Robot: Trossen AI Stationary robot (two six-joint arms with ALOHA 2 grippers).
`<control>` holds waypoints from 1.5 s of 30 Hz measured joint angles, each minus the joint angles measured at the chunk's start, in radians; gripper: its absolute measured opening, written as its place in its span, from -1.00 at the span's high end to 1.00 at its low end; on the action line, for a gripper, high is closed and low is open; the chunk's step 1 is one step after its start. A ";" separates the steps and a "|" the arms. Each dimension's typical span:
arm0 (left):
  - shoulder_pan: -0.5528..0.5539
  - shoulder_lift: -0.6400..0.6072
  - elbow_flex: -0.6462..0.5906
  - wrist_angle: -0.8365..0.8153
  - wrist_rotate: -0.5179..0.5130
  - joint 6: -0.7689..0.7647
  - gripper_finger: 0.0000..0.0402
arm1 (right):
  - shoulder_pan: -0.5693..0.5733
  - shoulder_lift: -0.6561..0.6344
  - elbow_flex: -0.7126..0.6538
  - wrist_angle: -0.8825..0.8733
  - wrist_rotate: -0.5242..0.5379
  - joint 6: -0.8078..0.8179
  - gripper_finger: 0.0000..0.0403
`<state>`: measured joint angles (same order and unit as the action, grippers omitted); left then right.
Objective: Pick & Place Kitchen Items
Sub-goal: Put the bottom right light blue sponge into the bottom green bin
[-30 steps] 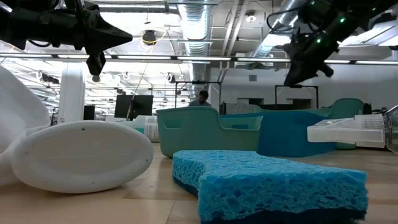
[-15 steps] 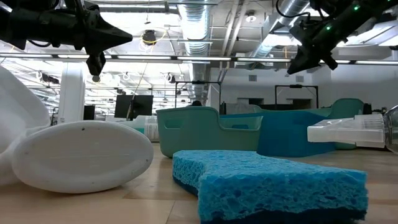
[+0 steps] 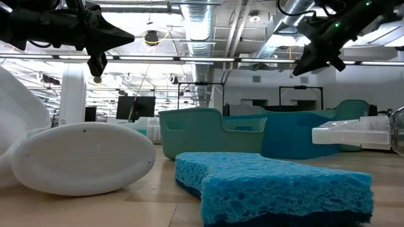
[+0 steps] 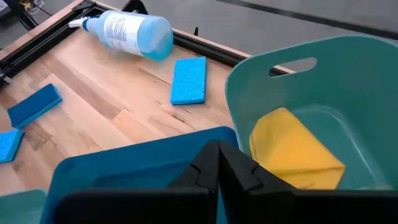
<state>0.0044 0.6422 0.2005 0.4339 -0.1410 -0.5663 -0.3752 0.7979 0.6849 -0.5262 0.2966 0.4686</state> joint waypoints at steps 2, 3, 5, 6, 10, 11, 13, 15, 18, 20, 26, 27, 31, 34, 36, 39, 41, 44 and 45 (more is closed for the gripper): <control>0.000 0.000 0.000 0.000 0.000 0.000 0.97 | 0.010 0.000 0.000 0.000 0.001 0.003 1.00; 0.000 0.000 0.000 0.000 0.000 0.000 0.97 | 0.016 0.000 0.000 0.000 0.001 0.003 1.00; 0.000 0.000 0.000 0.000 0.000 0.000 0.97 | 0.025 0.000 0.000 -0.004 0.003 0.003 1.00; 0.000 0.000 0.000 0.000 0.000 0.000 0.97 | 0.029 0.000 0.000 -0.010 0.007 0.003 1.00; 0.000 0.000 0.000 0.000 0.000 -0.003 0.97 | 0.028 0.000 0.000 -0.017 0.019 0.003 1.00; 0.000 0.000 0.000 0.000 -0.008 -0.026 0.97 | 0.028 0.000 0.000 -0.017 0.019 0.003 1.00; 0.000 0.000 0.000 -0.016 -0.034 -0.091 0.97 | 0.028 0.000 0.000 -0.017 0.019 0.003 1.00; 0.000 0.000 0.001 -0.064 -0.049 -0.147 0.97 | 0.028 0.000 0.000 -0.017 0.019 0.003 1.00; 0.000 0.000 0.001 -0.153 -0.052 -0.245 0.97 | 0.028 0.000 0.000 -0.017 0.019 0.003 1.00; 0.000 0.000 0.001 -0.219 -0.052 -0.336 0.97 | 0.028 0.000 0.000 -0.016 0.019 0.003 1.00; 0.000 0.000 0.001 -0.368 0.037 -0.531 0.82 | 0.028 0.000 0.000 -0.014 0.019 0.003 1.00; 0.000 0.000 0.001 -0.383 0.053 -0.546 0.76 | 0.028 0.000 0.000 -0.014 0.019 0.003 1.00; 0.000 0.002 0.001 -0.430 0.135 -0.576 0.49 | 0.028 0.000 0.000 -0.013 0.019 0.003 1.00; 0.000 0.010 0.000 -0.458 0.185 -0.576 0.32 | 0.028 0.000 0.000 -0.013 0.019 0.003 1.00; 0.000 0.021 0.000 -0.459 0.195 -0.576 0.25 | 0.028 0.000 0.000 -0.013 0.019 0.003 1.00; 0.000 0.036 0.000 -0.457 0.195 -0.571 0.19 | 0.028 0.000 0.000 -0.013 0.019 0.003 1.00; 0.000 0.050 0.000 -0.455 0.205 -0.571 0.18 | 0.028 0.000 0.000 -0.013 0.019 0.002 1.00; 0.000 0.072 0.016 -0.457 0.252 -0.572 0.18 | 0.028 0.000 0.000 -0.013 0.018 0.002 1.00; 0.000 0.080 0.023 -0.454 0.270 -0.572 0.19 | 0.028 0.000 0.000 -0.013 0.018 0.002 1.00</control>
<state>0.0048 0.7219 0.2236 -0.0204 0.1289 -1.1385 -0.3470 0.7979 0.6847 -0.5388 0.3149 0.4709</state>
